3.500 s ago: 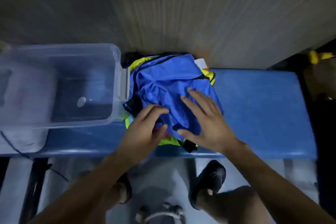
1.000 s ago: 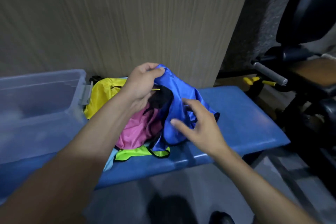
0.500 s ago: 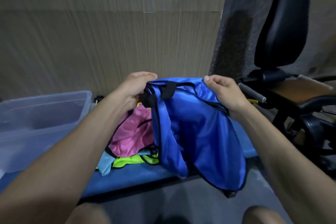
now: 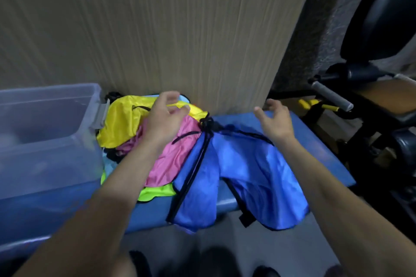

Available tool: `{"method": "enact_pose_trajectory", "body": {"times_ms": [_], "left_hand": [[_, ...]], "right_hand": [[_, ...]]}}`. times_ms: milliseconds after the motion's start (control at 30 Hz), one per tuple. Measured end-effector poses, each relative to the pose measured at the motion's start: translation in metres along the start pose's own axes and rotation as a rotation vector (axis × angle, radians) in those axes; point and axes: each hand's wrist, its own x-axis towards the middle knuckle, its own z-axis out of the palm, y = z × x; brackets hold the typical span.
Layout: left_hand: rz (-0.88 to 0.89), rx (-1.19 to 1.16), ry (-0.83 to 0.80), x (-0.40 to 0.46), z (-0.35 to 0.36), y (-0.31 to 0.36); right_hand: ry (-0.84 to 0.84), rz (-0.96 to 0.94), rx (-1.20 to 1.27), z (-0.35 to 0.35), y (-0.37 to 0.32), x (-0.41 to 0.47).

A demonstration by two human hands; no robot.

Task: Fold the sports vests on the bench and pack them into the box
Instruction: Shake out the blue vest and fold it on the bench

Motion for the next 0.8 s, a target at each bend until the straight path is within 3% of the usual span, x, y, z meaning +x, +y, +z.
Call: {"method": "enact_pose_trajectory", "body": {"times_ms": [100,167,267,367,500,667,800], "left_hand": [[0.160,0.278,-0.205,-0.026,-0.012,-0.008],[0.105,0.501,-0.474,-0.041,-0.018,-0.002],[-0.033,0.801,-0.805,-0.063,-0.015,-0.004],[0.022,1.095,-0.782,-0.074,-0.008,-0.018],[0.047,1.187,-0.647,-0.078,0.002,-0.029],[0.010,1.095,-0.655,-0.074,0.006,-0.037],[-0.005,0.792,-0.658,-0.067,0.002,-0.046]], "right_hand": [[-0.221,-0.065,-0.201,0.006,0.018,-0.024],[-0.353,-0.041,-0.358,0.012,0.030,-0.039],[-0.386,-0.035,-0.473,0.019,0.041,-0.057],[-0.363,0.019,-0.584,0.018,0.040,-0.062],[-0.401,0.107,-0.650,0.009,0.041,-0.062],[-0.365,0.029,-0.565,0.010,0.053,-0.059],[-0.302,-0.020,-0.532,0.012,0.055,-0.053]]}}
